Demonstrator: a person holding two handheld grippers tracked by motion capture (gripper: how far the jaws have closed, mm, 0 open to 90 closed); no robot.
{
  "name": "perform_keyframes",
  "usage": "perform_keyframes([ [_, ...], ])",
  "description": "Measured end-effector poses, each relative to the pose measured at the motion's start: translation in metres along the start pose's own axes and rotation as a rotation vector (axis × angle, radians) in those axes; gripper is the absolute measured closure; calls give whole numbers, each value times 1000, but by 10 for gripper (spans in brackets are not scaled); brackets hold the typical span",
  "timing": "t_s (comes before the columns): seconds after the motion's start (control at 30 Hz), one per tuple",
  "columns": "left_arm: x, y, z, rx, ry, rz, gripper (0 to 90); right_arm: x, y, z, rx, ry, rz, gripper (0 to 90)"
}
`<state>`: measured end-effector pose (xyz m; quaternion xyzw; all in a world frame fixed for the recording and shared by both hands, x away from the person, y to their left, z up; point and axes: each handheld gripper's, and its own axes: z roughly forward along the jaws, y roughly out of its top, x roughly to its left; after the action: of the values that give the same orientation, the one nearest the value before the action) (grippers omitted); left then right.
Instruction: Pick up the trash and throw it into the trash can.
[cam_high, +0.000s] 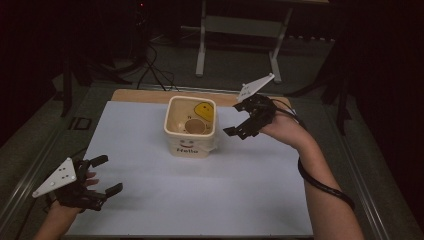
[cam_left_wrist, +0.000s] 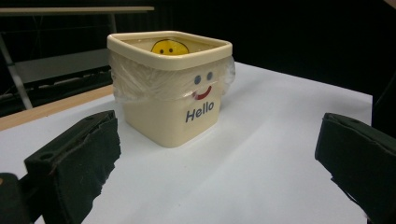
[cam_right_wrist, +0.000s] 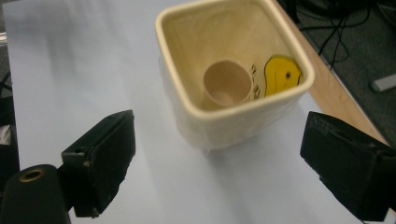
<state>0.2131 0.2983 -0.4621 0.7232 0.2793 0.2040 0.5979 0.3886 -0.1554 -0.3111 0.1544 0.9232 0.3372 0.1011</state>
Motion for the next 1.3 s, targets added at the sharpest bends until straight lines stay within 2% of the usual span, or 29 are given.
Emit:
perform_keyframes([
  [0.1,0,0,0,1,0,1,9,3,-15,4,-7,-9,12,104],
  [0.13,0,0,0,1,-1,2,9,3,-15,4,-7,-9,12,104],
  [0.3,0,0,0,3,0,1,9,8,-37,8,-52,-9,41,104],
  [0.37,0,0,0,1,0,1,9,9,-40,8,-56,-11,46,104],
  [0.5,-1,0,0,4,-1,1,9,15,-61,9,-107,-20,82,105],
  [0.67,-1,0,0,3,0,3,9,21,-78,11,-120,-27,99,105],
  [0.7,-1,0,0,2,-1,2,9,23,-86,12,-139,-18,122,105],
  [0.73,-1,0,0,3,-1,2,9,23,-86,12,-139,-18,122,105],
  [0.9,-1,0,0,3,-1,3,9,29,-109,17,-150,-15,160,105],
  [0.97,-1,0,0,1,0,3,9,30,-112,17,-152,-17,164,105],
  [1.03,-1,0,0,1,0,1,9,33,-124,18,-162,-17,181,105],
  [1.3,-1,0,2,5,-5,2,9,37,-139,22,-156,-12,200,105],
])
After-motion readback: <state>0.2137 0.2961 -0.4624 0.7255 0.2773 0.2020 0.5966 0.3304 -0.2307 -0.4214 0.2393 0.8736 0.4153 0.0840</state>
